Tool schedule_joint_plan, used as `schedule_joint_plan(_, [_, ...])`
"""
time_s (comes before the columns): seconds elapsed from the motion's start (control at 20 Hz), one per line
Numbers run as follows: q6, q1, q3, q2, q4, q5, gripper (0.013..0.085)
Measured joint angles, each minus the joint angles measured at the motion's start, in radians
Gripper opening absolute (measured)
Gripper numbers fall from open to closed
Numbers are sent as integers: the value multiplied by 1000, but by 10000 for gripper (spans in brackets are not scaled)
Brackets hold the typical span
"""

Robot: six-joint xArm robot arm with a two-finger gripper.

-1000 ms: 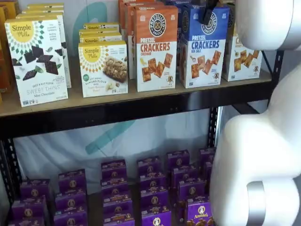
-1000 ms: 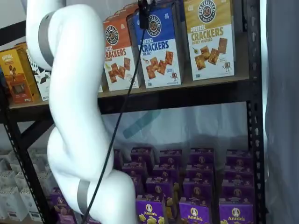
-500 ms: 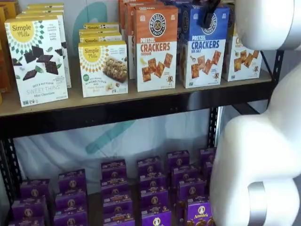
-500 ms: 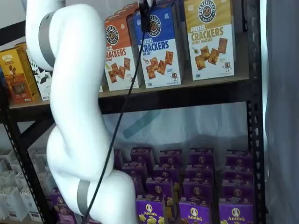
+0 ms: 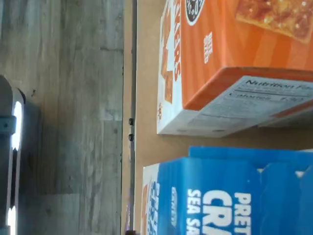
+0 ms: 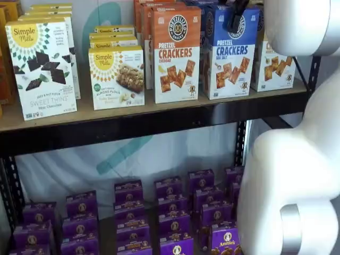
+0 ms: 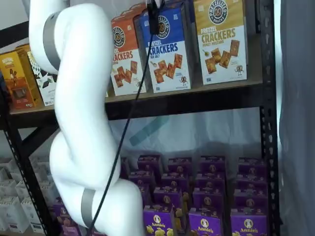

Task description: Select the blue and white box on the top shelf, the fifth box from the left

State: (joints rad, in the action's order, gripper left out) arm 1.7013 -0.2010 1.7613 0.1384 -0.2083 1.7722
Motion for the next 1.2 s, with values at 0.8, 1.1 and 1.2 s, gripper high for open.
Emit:
schedule_joint_plan(0.8, [-1, 0, 6, -4, -1, 12, 730])
schedule_joint_plan(1.1, [1, -2, 0, 2, -1, 9, 650])
schedule_joint_plan(1.2, [2, -3, 1, 2, -2, 12, 650])
